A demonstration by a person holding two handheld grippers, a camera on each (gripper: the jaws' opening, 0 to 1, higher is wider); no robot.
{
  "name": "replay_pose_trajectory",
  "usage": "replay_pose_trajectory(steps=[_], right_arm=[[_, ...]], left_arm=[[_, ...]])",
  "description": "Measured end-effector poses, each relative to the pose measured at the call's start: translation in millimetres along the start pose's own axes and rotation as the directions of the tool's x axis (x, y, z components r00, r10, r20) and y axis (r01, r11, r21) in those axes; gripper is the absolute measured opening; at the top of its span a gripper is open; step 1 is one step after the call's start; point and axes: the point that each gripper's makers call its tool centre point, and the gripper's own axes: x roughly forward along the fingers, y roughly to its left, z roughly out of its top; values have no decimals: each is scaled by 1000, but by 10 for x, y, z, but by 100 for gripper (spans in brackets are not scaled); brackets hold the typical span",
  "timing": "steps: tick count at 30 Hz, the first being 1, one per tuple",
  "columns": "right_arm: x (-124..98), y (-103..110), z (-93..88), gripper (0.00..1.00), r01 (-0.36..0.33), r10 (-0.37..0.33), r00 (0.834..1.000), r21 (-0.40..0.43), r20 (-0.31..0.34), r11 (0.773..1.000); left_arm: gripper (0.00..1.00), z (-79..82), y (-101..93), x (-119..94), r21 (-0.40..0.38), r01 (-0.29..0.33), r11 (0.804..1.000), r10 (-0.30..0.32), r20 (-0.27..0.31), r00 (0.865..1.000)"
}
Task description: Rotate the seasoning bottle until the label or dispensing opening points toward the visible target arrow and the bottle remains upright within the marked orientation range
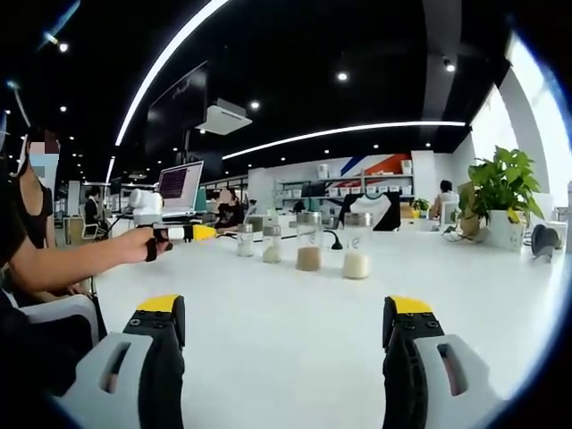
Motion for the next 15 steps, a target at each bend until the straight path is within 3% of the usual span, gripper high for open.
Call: replay_pose_trajectory(steps=[1,8,9,15], right_arm=[[-3,-6,6,93,1,-1,1000,1,2,1000],[-16,-21,11,92,0,0,1000,9,8,1000],[-15,-13,12,92,-3,3,1000,10,8,1000],[-7,20,26,91,-11,11,1000,2,9,1000]], left_arm=[[83,-14,45,-20,6,-28,1000,28,-9,1000],[84,-65,63,-57,69,-54,996,56,-32,998],[82,-111,76,-74,55,-66,996,69,-59,996],[65,-15,100,-59,14,-55,998,55,12,998]])
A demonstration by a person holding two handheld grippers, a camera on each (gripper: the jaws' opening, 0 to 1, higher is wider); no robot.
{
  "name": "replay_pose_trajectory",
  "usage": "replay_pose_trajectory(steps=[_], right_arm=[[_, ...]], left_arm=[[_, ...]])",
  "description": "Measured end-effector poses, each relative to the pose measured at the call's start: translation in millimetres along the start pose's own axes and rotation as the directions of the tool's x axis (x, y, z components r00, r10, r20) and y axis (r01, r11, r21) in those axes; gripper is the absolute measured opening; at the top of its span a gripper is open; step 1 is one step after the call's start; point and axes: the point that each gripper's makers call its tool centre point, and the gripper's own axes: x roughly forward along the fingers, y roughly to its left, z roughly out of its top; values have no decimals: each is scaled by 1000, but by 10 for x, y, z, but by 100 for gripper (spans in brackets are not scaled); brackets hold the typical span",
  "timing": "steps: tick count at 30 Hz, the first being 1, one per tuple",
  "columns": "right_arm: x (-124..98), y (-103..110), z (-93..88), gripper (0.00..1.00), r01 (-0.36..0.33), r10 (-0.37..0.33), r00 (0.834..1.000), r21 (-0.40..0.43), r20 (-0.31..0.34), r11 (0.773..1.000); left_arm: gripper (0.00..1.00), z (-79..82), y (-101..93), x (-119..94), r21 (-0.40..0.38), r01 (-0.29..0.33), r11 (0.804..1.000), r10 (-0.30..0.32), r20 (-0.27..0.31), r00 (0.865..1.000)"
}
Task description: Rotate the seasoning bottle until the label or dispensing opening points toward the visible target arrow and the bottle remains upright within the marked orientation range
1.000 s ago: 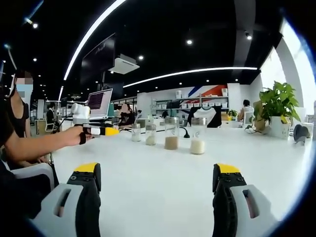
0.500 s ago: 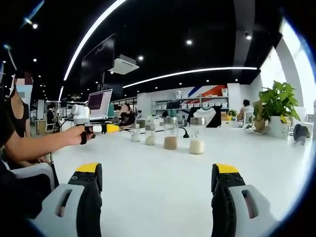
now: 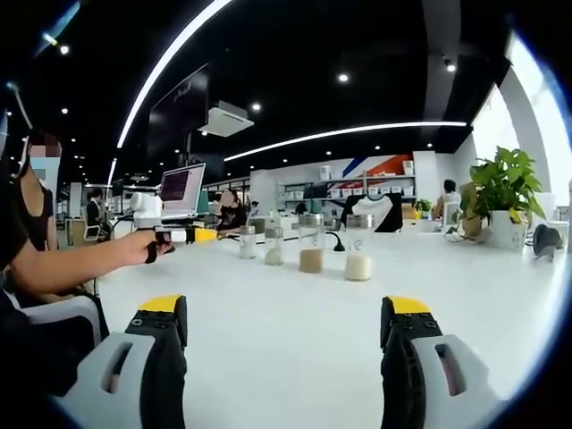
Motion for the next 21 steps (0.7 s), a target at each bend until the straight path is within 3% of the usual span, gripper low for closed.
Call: replay_pose_trajectory(steps=[2,4,9,10,13,17,21], right_arm=[[0,5,3,91,-2,2,1000,3,1,1000],[2,8,0,90,-4,4,1000,6,2,1000],[7,12,-4,89,-10,10,1000,9,4,1000],[5,13,-3,89,-11,11,1000,10,5,1000],[-3,15,-5,88,-17,17,1000,15,9,1000],[-14,0,4,87,-15,15,1000,24,18,1000],[-3,34,8,85,-24,24,1000,20,17,1000]], left_arm=[[59,77,-28,15,-1,23,1000,-23,42,999],[56,63,21,11,-18,-7,1000,7,33,999],[42,87,5,-33,-26,9,1000,-7,82,997],[42,121,29,-32,-11,-4,1000,5,104,995],[45,95,25,-13,-27,5,1000,-3,92,996],[48,85,43,38,10,16,1000,-17,81,997],[64,-4,81,154,-47,47,998,-45,40,998]])
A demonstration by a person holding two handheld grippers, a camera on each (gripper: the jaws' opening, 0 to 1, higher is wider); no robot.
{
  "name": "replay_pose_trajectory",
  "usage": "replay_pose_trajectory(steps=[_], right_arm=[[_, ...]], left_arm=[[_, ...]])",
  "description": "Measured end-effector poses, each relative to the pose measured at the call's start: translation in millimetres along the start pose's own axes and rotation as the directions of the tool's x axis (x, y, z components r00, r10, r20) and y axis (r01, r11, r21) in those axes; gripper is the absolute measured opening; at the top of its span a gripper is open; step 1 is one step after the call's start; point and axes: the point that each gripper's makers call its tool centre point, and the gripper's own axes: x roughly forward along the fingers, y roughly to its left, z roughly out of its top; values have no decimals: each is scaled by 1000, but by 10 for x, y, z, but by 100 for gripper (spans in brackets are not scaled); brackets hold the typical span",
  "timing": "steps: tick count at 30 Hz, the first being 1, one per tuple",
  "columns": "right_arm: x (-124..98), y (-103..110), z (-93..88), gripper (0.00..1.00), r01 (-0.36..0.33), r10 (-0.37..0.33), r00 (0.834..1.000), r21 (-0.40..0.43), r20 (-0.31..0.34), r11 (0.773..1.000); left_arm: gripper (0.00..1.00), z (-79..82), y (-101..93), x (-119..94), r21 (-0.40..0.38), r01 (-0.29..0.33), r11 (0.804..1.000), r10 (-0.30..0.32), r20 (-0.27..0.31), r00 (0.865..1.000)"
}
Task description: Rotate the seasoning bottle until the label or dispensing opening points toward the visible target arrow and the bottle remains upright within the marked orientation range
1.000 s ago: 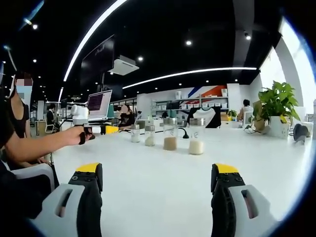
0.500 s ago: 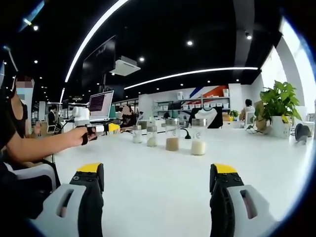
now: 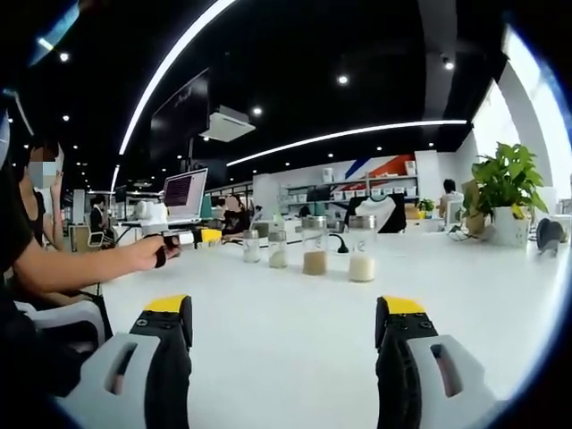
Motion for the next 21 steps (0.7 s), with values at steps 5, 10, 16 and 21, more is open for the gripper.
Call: replay_pose_trajectory(steps=[5,10,16,21], right_arm=[[19,42,11,84,-13,13,1000,-11,0,1000],[23,61,8,83,-21,21,1000,-21,-5,1000],[19,44,6,82,-21,21,1000,-18,-4,1000],[29,57,-17,81,-26,26,1000,-1,-8,1000]], left_arm=[[76,-107,13,143,-27,29,999,-31,-47,998],[72,-168,113,299,-1,12,1000,-12,-70,997],[54,-207,205,445,42,-15,999,19,-87,996],[39,-348,251,539,15,-19,1000,21,-145,989]])
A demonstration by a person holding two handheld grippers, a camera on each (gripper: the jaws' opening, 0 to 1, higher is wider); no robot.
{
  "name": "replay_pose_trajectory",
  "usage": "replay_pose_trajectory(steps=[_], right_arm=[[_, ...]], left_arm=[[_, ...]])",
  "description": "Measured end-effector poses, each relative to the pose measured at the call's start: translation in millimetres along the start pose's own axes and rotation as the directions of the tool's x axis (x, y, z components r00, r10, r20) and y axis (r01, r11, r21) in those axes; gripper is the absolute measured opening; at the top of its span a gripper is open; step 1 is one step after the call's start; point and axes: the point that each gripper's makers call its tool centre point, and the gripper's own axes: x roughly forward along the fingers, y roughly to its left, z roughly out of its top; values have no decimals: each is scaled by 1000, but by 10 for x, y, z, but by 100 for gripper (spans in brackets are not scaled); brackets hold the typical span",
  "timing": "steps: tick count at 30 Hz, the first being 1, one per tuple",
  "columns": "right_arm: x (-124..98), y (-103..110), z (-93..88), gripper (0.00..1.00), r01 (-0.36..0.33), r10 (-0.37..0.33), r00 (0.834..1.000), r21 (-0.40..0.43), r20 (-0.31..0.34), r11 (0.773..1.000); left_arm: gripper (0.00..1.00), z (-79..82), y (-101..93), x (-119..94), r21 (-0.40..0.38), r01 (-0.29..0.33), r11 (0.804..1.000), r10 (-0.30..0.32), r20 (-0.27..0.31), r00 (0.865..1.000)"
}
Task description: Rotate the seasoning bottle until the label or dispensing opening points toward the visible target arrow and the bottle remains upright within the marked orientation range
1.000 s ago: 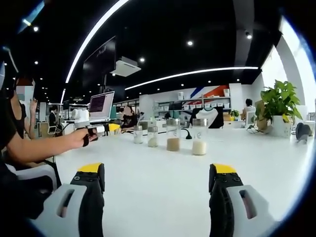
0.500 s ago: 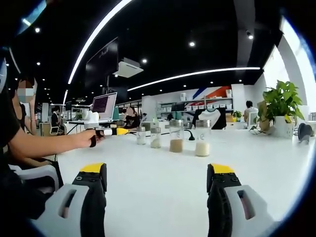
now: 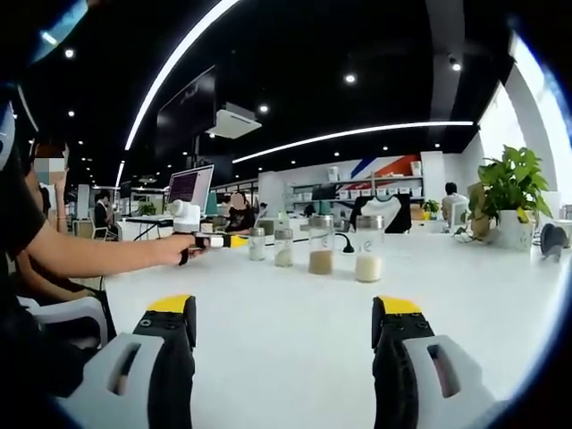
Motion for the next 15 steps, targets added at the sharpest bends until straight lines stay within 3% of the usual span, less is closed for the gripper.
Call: replay_pose_trajectory(steps=[4,10,15], right_arm=[[14,50,7,78,-17,17,1000,14,11,1000],[50,54,-26,80,-9,9,1000,1,-5,1000],[55,55,-26,80,-7,7,1000,1,-9,1000]], left_arm=[[43,26,58,37,-4,-15,1000,15,22,1000],[46,-25,103,162,22,-28,999,28,-6,1000],[42,24,62,269,30,-16,999,15,19,1000]])
